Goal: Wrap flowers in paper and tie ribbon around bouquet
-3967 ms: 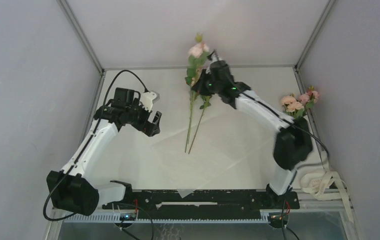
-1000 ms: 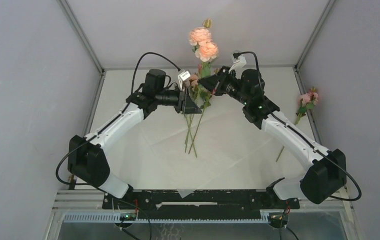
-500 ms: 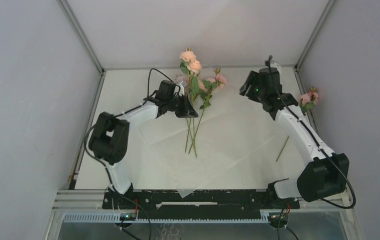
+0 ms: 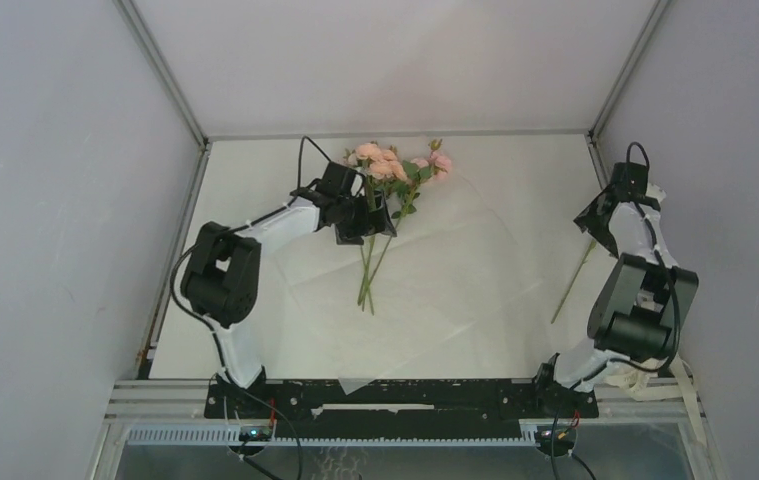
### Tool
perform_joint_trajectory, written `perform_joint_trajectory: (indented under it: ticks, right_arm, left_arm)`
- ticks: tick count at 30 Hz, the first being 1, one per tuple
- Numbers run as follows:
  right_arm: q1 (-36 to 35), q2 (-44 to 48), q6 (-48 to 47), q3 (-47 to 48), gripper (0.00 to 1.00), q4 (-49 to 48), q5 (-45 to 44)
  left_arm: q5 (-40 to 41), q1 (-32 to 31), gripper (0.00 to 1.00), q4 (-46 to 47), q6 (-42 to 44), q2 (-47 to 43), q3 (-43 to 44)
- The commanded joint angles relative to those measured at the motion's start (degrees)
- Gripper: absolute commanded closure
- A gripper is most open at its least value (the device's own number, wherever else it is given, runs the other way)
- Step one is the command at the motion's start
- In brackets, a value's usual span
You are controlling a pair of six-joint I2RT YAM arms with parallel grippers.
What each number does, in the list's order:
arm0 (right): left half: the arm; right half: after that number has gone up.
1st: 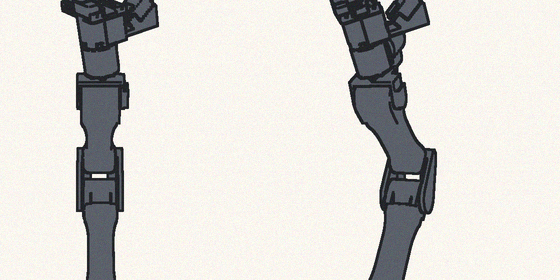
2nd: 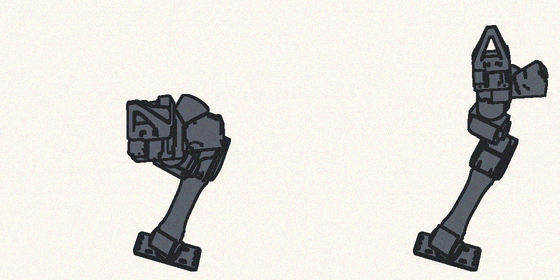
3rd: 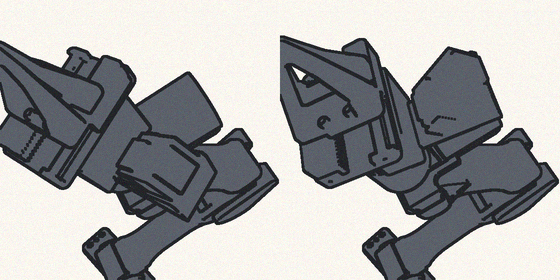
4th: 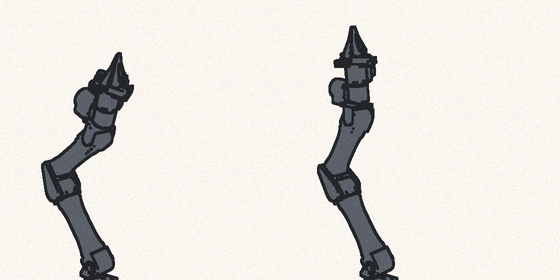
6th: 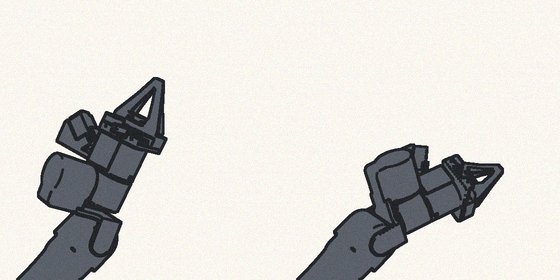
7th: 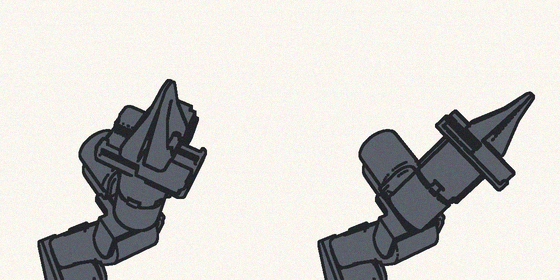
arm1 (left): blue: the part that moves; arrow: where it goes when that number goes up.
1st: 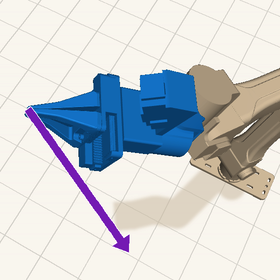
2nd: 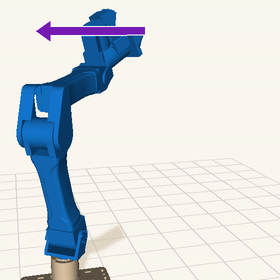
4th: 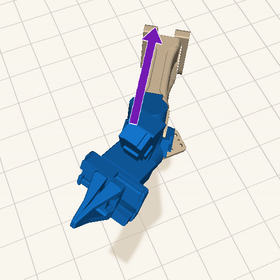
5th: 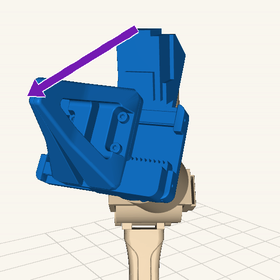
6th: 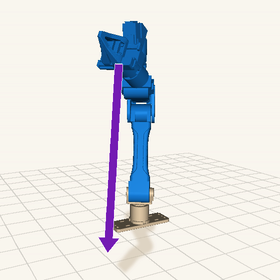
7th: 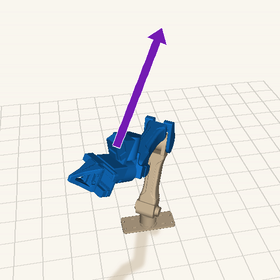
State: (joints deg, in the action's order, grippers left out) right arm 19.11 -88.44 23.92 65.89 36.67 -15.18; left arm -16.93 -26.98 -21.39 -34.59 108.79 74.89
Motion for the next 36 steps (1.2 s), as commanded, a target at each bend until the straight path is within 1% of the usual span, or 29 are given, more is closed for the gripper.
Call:
perform_joint_trajectory:
  ticks: [1, 3, 5, 7, 9, 10, 13, 15, 17, 18, 19, 20, 21, 23, 24, 28, 29, 31, 34, 36]
  right_arm:
    - [3.9, -6.5, -1.1, 5.4, 0.09, -2.7, 4.8]
    - [5.0, -10.7, -2.0, 8.9, 0.04, -2.6, 6.9]
    - [5.5, -15.2, -2.9, 12.7, 0.04, -0.5, 7.2]
    - [6.0, -19.4, -3.8, 15.6, 0.04, 1.2, 7.1]
    - [6.9, -22.9, -4.4, 17.8, 0.08, 2.3, 9.9]
    - [7.3, -24.9, -5.0, 18.3, 0.12, 2.4, 11.7]
    - [7.7, -28.2, -6.7, 19.6, 0.27, 3.0, 16.0]
    - [7.7, -29.7, -7.8, 20.2, 0.36, 3.5, 17.9]
    - [7.7, -31.1, -9.2, 20.8, 0.45, 4.5, 19.0]
    - [7.7, -31.5, -9.9, 21.2, 0.51, 4.9, 19.2]
    - [7.7, -31.6, -10.9, 21.1, 0.60, 4.9, 19.5]
    - [7.7, -31.0, -11.4, 20.5, 0.72, 4.5, 19.2]
    - [7.7, -30.4, -11.9, 20.2, 0.78, 4.1, 18.5]
    - [7.7, -28.1, -12.8, 19.7, 0.94, 3.9, 16.7]
    - [7.5, -26.9, -13.1, 20.1, 1.00, 4.1, 15.5]
    - [5.5, -16.6, -12.0, 21.4, 1.00, 4.7, 2.9]
    - [4.6, -13.4, -11.7, 21.4, 1.00, 4.4, -0.1]
    - [1.3, -6.4, -11.7, 21.0, 1.00, 2.4, -5.1]
    - [-7.2, 2.6, -13.2, 20.3, 1.00, -0.6, -11.4]
    - [-15.4, 7.0, -13.8, 19.5, 1.00, -3.0, -12.4]
  left_arm:
    - [3.0, -0.2, 0.00, -4.1, 5.9, -10.9, 3.2]
    - [1.4, -0.3, 0.00, -5.7, 7.9, -12.4, 3.8]
    - [-1.6, -0.3, 0.00, -8.2, 9.8, -13.2, 4.8]
    - [-3.7, -0.1, 0.00, -10.9, 11.8, -13.7, 5.9]
    - [-4.3, 0.0, 0.00, -13.2, 14.7, -14.1, 6.7]
    - [-3.8, 0.2, 0.00, -13.7, 16.0, -14.5, 6.6]
    - [0.6, 0.8, 0.00, -15.2, 20.9, -15.7, 6.2]
    - [3.8, 1.4, 0.00, -16.3, 23.5, -16.2, 6.0]
    - [4.6, 2.6, 0.00, -16.9, 25.3, -17.1, 5.4]
    - [4.6, 3.5, 0.00, -16.9, 25.7, -17.7, 4.9]
    - [4.2, 4.5, 0.00, -17.0, 26.0, -18.3, 4.3]
    - [3.4, 5.9, 0.00, -17.0, 26.3, -18.9, 3.8]
    - [2.4, 7.4, 0.00, -17.2, 26.6, -19.6, 3.4]
    - [0.1, 10.6, 0.00, -17.7, 27.5, -20.7, 2.6]
    - [-0.6, 12.0, 0.00, -18.1, 28.5, -21.0, 2.3]
    - [2.1, 16.3, 0.00, -21.2, 35.3, -22.1, 1.0]
    - [3.1, 17.1, 0.00, -22.1, 38.2, -22.3, 0.4]
    - [4.8, 19.3, 0.00, -23.0, 41.2, -22.8, -1.6]
    - [6.3, 21.9, 0.00, -22.3, 43.5, -23.4, -5.0]
    - [7.1, 22.9, 0.00, -21.7, 43.9, -23.2, -6.6]
